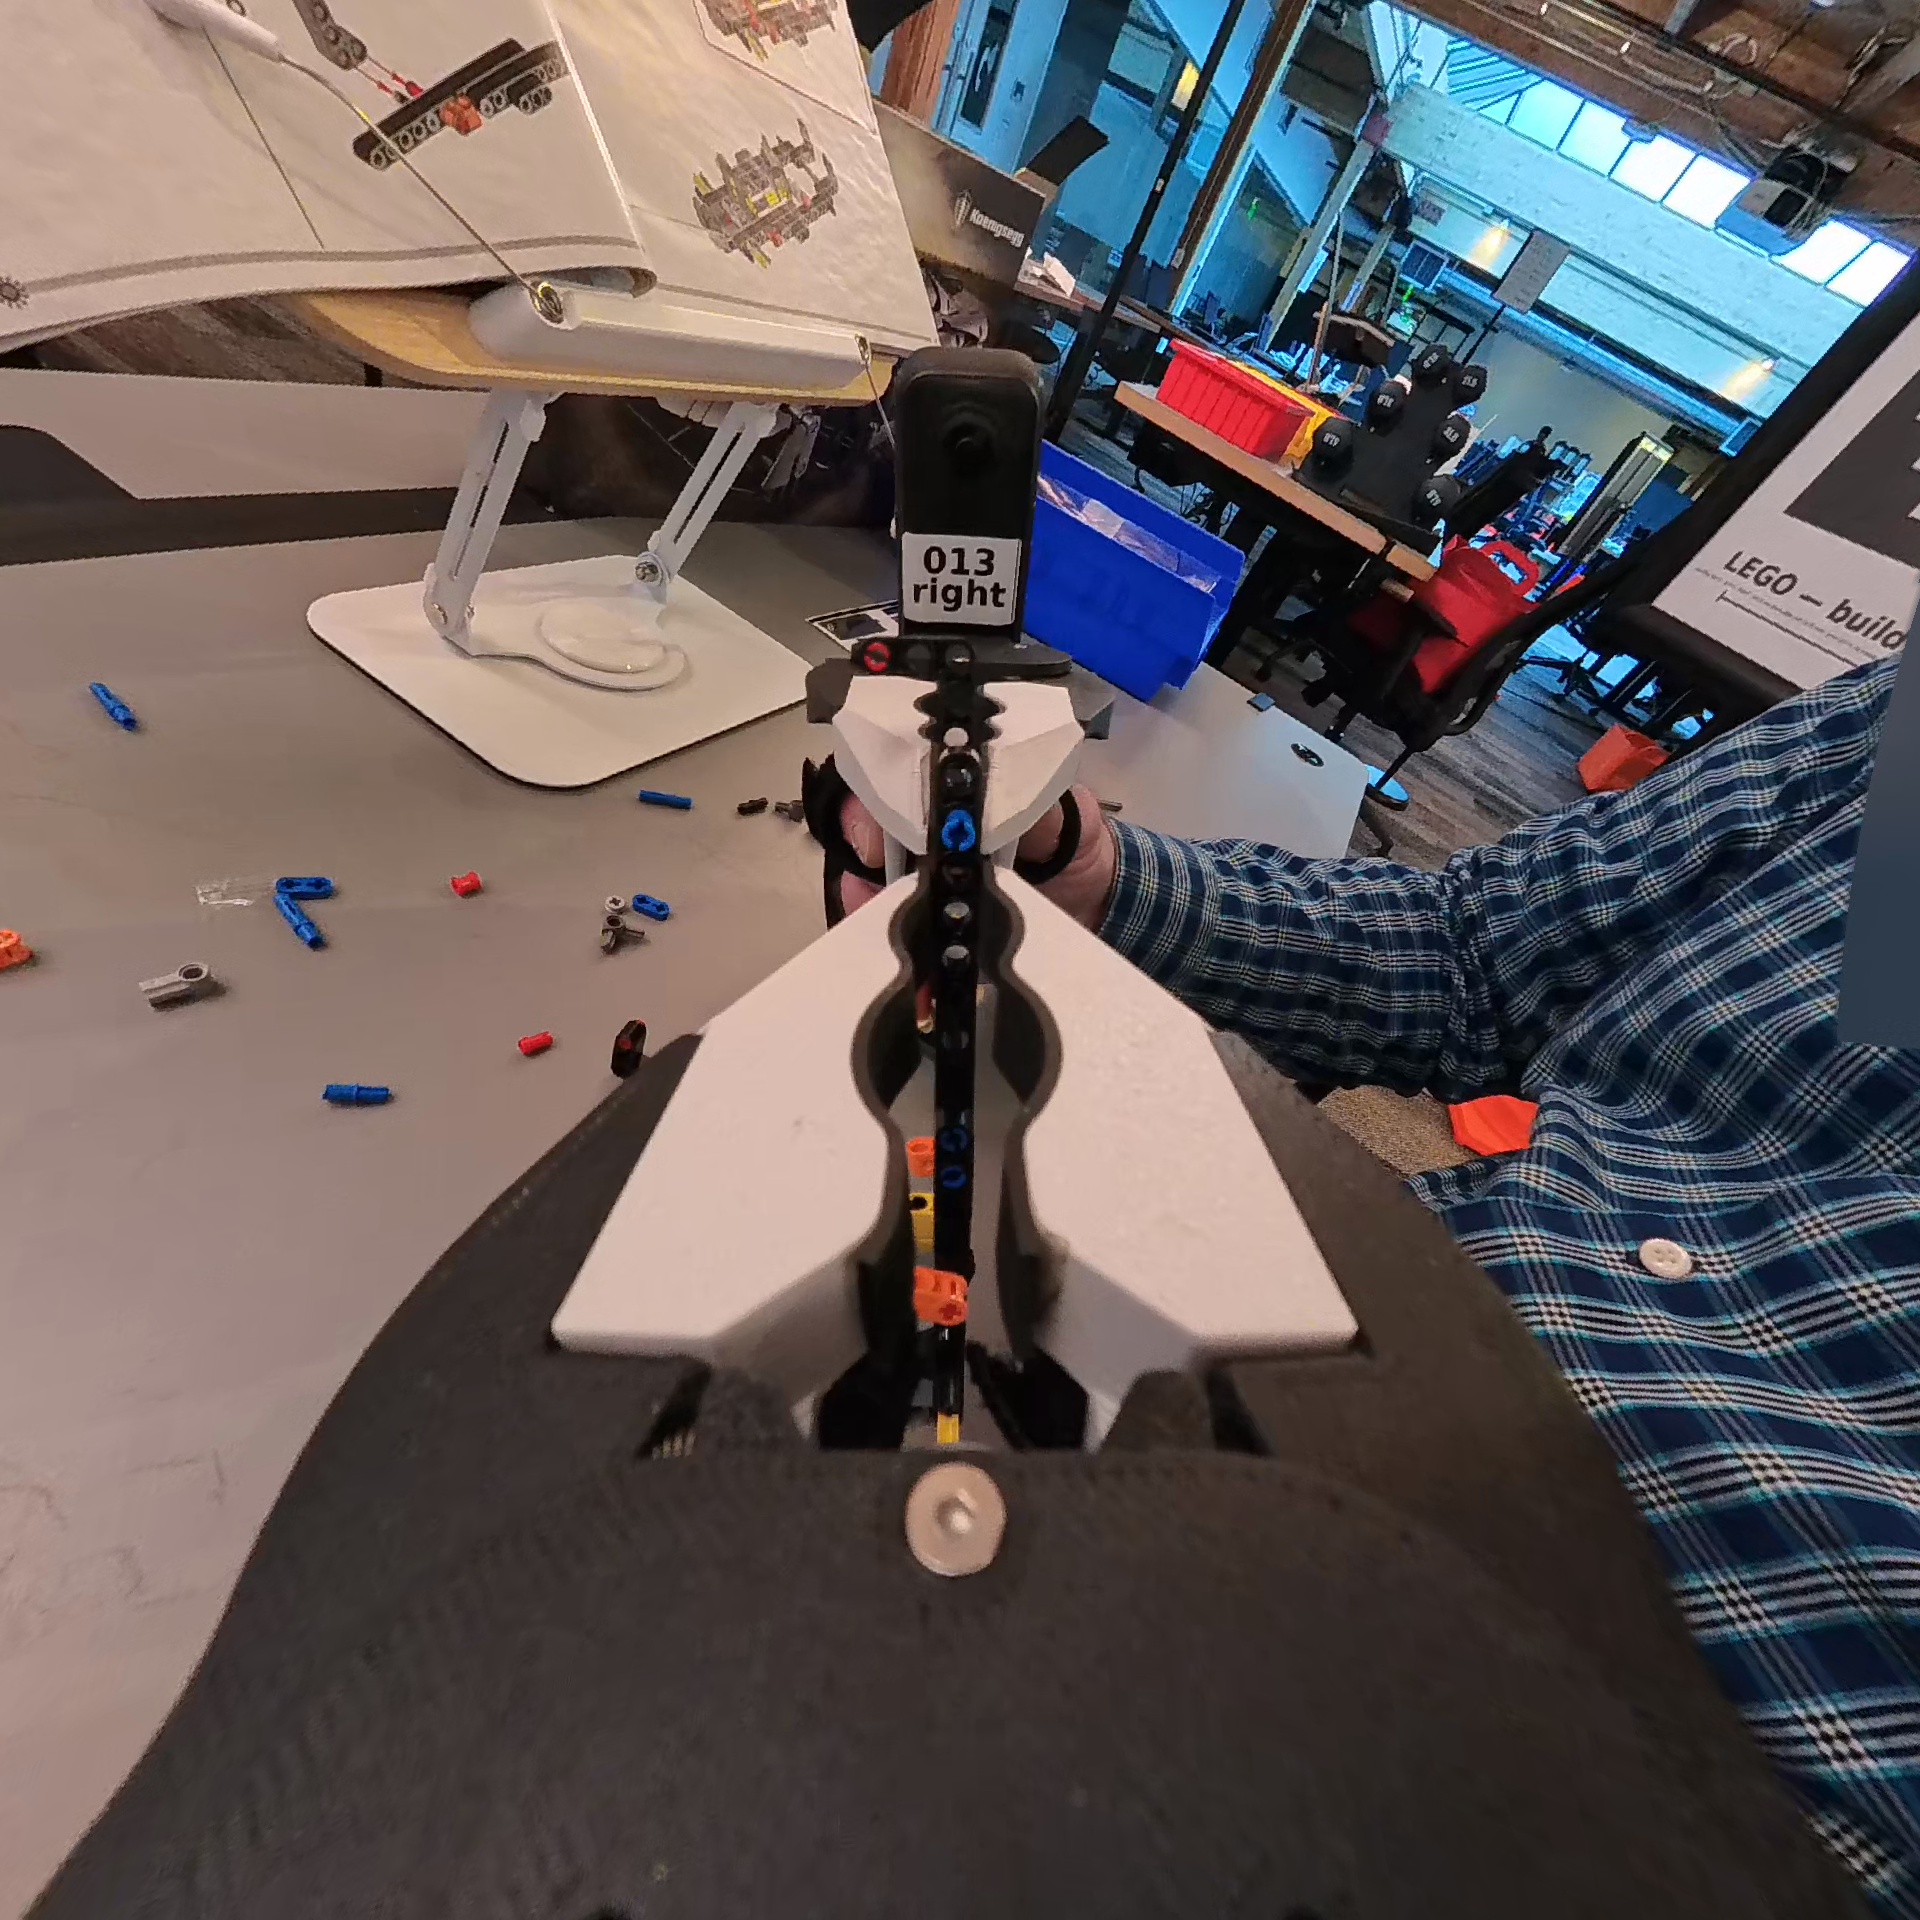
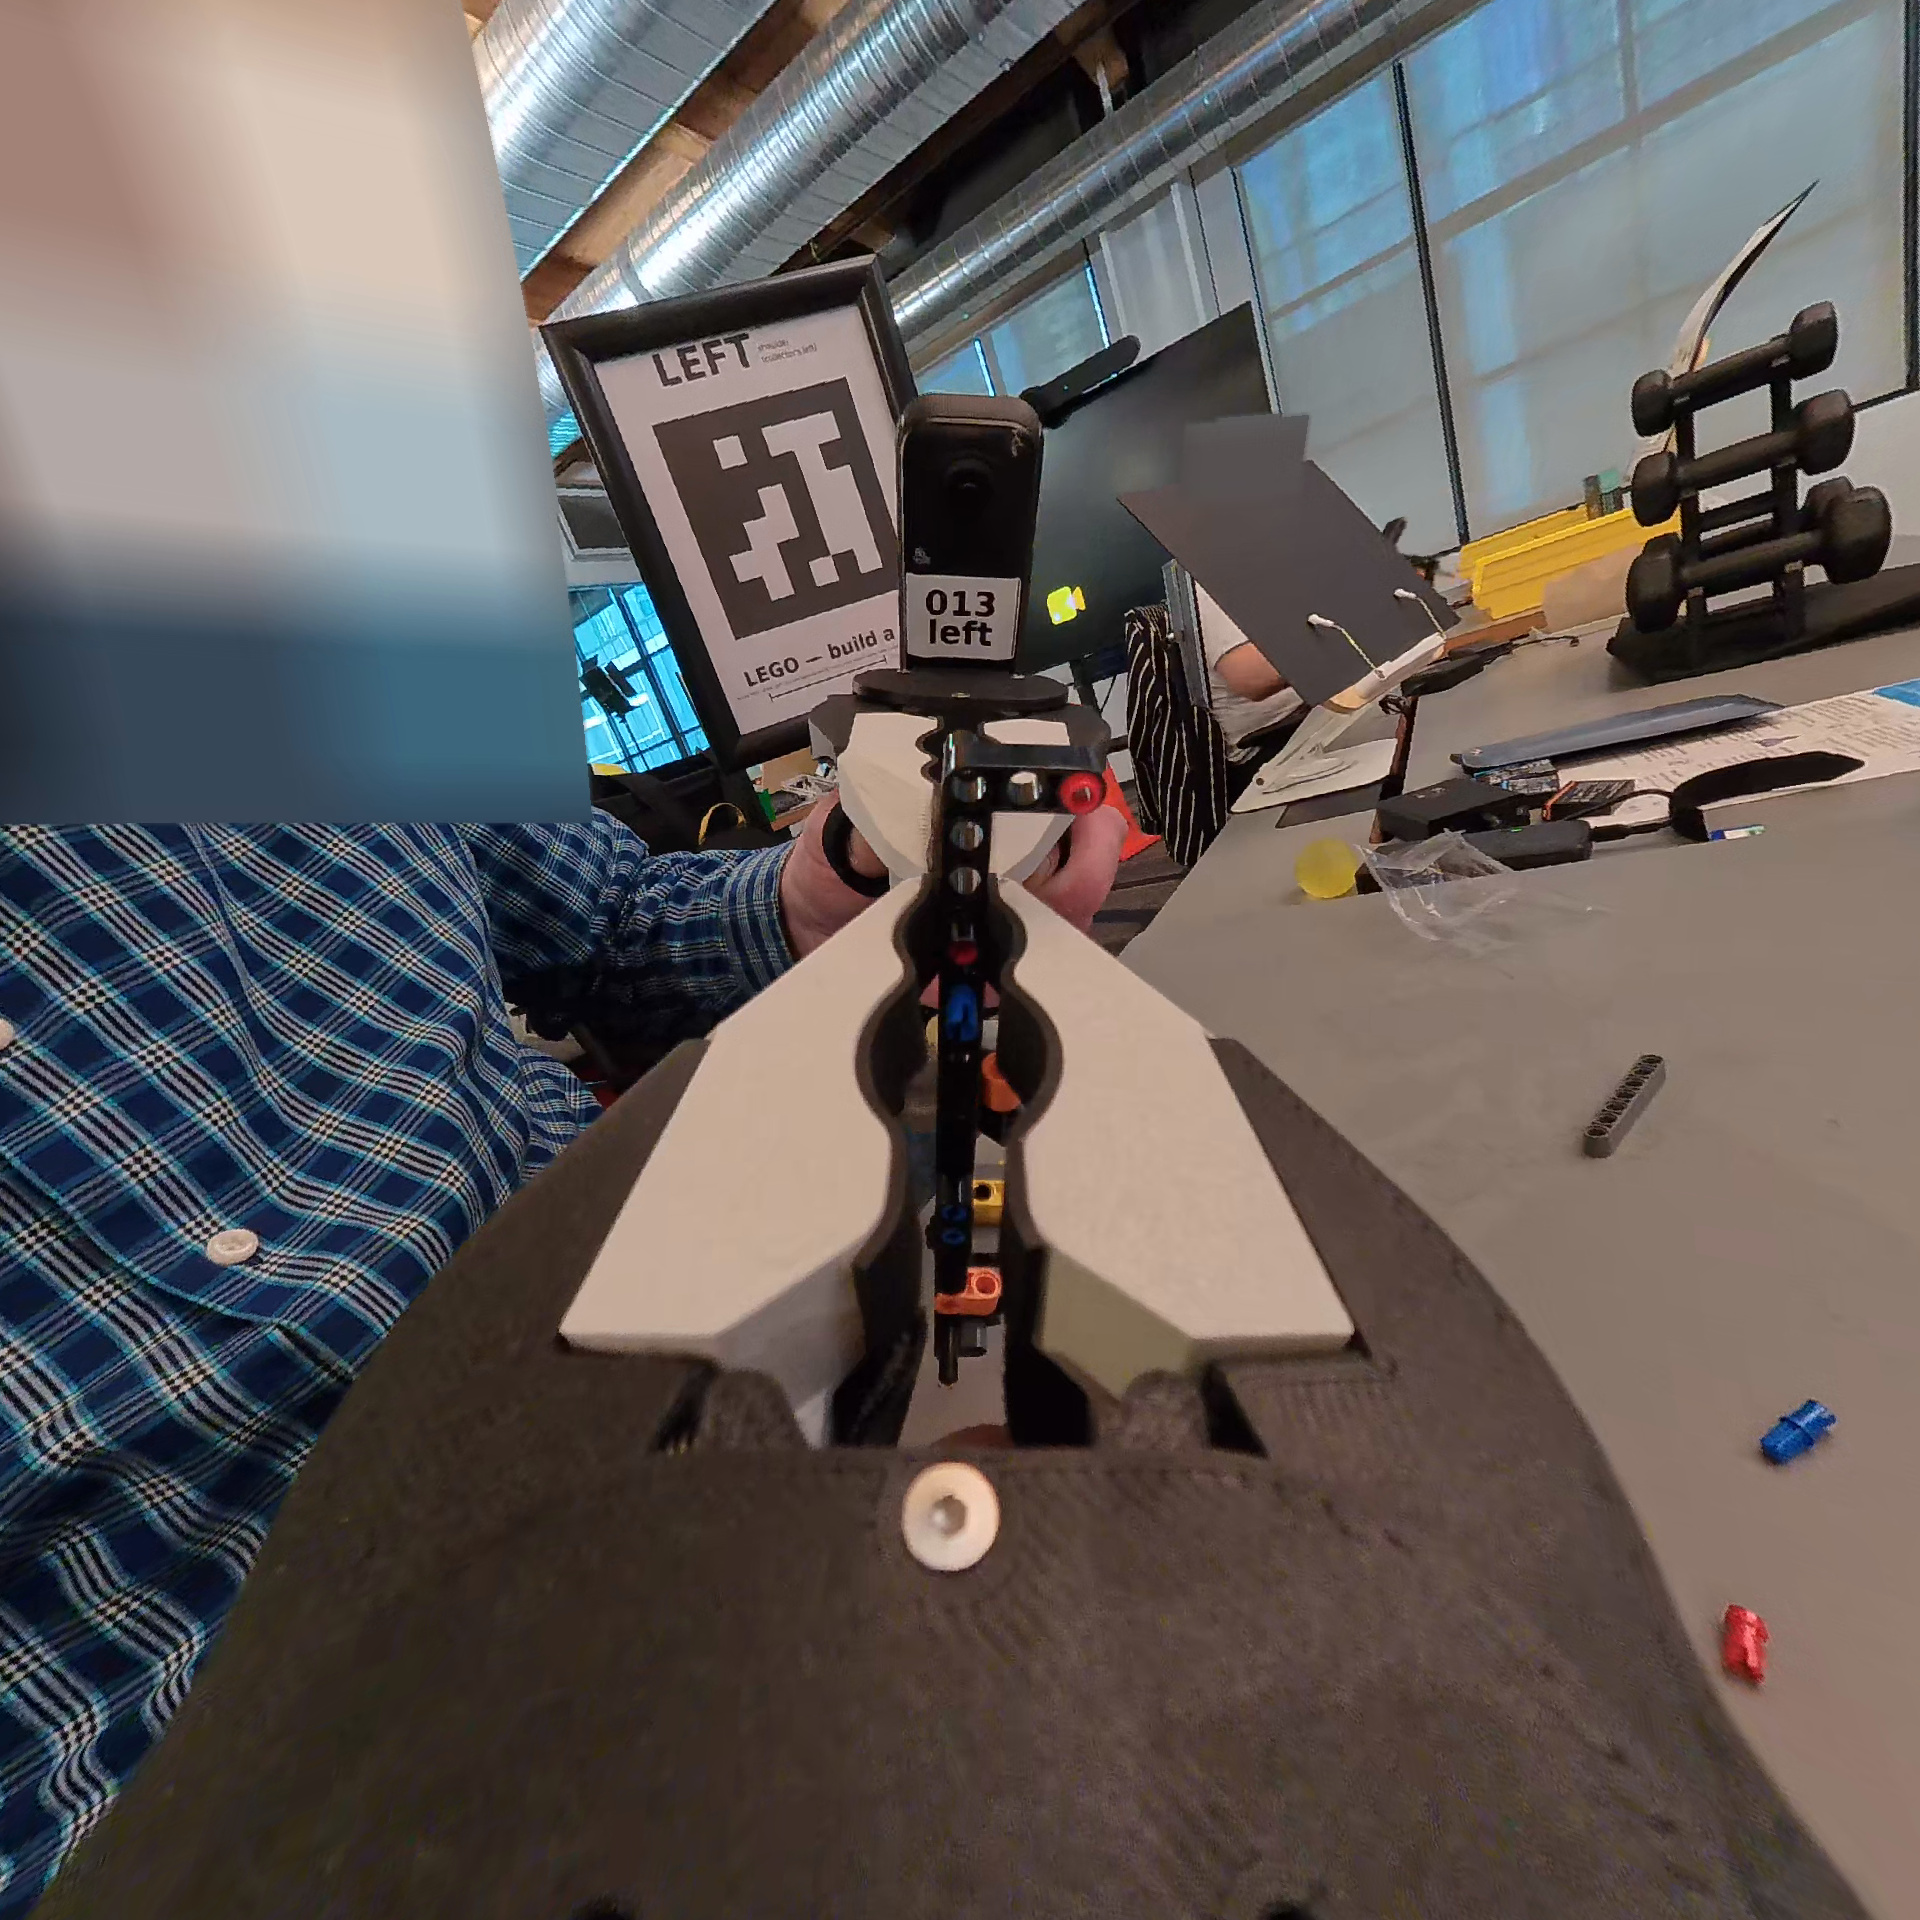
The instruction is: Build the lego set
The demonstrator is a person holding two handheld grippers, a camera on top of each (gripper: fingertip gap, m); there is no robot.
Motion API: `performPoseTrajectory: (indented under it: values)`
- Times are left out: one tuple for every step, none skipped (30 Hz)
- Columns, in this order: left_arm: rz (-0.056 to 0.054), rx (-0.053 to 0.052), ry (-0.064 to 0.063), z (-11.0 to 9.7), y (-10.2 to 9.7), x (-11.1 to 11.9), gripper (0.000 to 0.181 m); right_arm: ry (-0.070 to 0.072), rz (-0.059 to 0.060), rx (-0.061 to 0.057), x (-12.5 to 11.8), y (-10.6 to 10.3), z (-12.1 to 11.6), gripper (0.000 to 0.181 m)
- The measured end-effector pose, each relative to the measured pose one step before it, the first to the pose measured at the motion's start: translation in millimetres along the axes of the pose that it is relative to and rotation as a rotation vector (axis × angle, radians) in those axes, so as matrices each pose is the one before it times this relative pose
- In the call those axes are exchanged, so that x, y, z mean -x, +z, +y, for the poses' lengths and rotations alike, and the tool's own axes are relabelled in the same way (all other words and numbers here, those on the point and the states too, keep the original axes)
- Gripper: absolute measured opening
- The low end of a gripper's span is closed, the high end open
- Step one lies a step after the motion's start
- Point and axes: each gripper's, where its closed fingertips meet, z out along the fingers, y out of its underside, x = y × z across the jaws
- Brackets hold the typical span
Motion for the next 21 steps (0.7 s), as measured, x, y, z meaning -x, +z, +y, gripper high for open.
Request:
performPoseTrajectory:
  values:
    - [0.0011,0.0009,0.0005,0.17,0.09,-0.04,0.005,0.0006,0.0,-0.0012,-0.03,-0.07,-0.13,0.005]
    - [0.0003,0.0012,0.0012,0.16,0.01,0.0,0.005,0.001,-0.0002,-0.0004,-0.02,-0.03,-0.01,0.005]
    - [0.0001,0.0013,0.0023,0.23,0.05,-0.01,0.005,-0.0002,0.0011,-0.0004,-0.12,-0.06,-0.06,0.005]
    - [0.0008,0.0014,0.0022,0.23,0.13,-0.17,0.005,-0.0005,0.0006,-0.0008,-0.11,-0.06,-0.03,0.005]
    - [0.0011,0.0004,0.0,-0.04,-0.05,-0.19,0.005,0.0003,-0.0004,-0.0005,0.09,0.04,-0.07,0.005]
    - [-0.0009,-0.0012,-0.0007,-0.11,-0.04,0.28,0.005,-0.0006,0.0014,-0.0002,-0.07,-0.01,-0.09,0.005]
    - [-0.0004,-0.0033,0.0,-0.23,-0.13,0.21,0.005,-0.0009,0.0028,-0.0004,-0.22,0.15,-0.15,0.005]
    - [0.0004,-0.0029,-0.0022,-0.08,-0.23,0.28,0.005,-0.0002,0.0026,-0.0009,-0.02,0.25,-0.28,0.005]
    - [0.0001,-0.0053,-0.0032,-0.51,-0.26,0.3,0.005,-0.0027,0.0043,-0.003,-0.16,0.31,-0.6,0.004]
    - [0.0028,-0.0051,-0.0073,-0.6,-0.34,0.22,0.005,-0.004,0.0047,-0.0052,-0.11,0.24,-1.12,0.005]
    - [0.0026,-0.0076,-0.0107,-0.55,-0.58,0.78,0.005,0.0015,-0.0005,-0.0071,0.26,-0.28,-1.53,0.006]
    - [0.0028,-0.0085,-0.0149,-0.39,-0.78,1.6,0.005,0.0087,-0.0039,-0.007,-0.05,-1.05,-1.89,0.01]
    - [0.0033,-0.0111,-0.0179,-0.28,-0.98,2.27,0.005,0.0093,0.0023,-0.0048,-1.18,-1.78,-1.68,0.012]
    - [0.0085,-0.0118,-0.0225,-0.1,-0.94,2.55,0.004,0.0046,0.0082,-0.0051,-1.95,-2.25,-1.65,0.014]
    - [0.0157,-0.0134,-0.0323,-0.01,-0.75,2.33,0.004,0.0011,0.0102,-0.001,-1.87,-1.83,-0.95,0.015]
    - [0.0213,-0.0109,-0.0376,0.61,-0.38,1.96,0.004,-0.001,0.0126,0.0085,-1.95,-1.02,0.55,0.016]
    - [0.0152,-0.0166,-0.0305,-0.21,-0.32,2.18,0.004,-0.0021,0.0134,0.0126,-1.86,-0.04,1.53,0.016]
    - [0.017,-0.0169,-0.0265,-0.4,-0.3,1.19,0.004,-0.0018,0.0102,0.0084,-1.21,0.2,1.09,0.017]
    - [0.0171,-0.0109,-0.0215,-0.04,-0.1,0.71,0.004,-0.0002,0.0052,0.0029,-0.52,0.21,0.38,0.017]
    - [0.0122,-0.0076,-0.0145,-0.03,-0.08,0.68,0.004,0.0007,0.0044,0.0041,-0.55,-0.08,0.64,0.016]
    - [0.0102,-0.0082,-0.0116,-0.34,-0.14,0.55,0.005,-0.0008,0.006,0.0069,-0.89,-0.26,0.81,0.016]
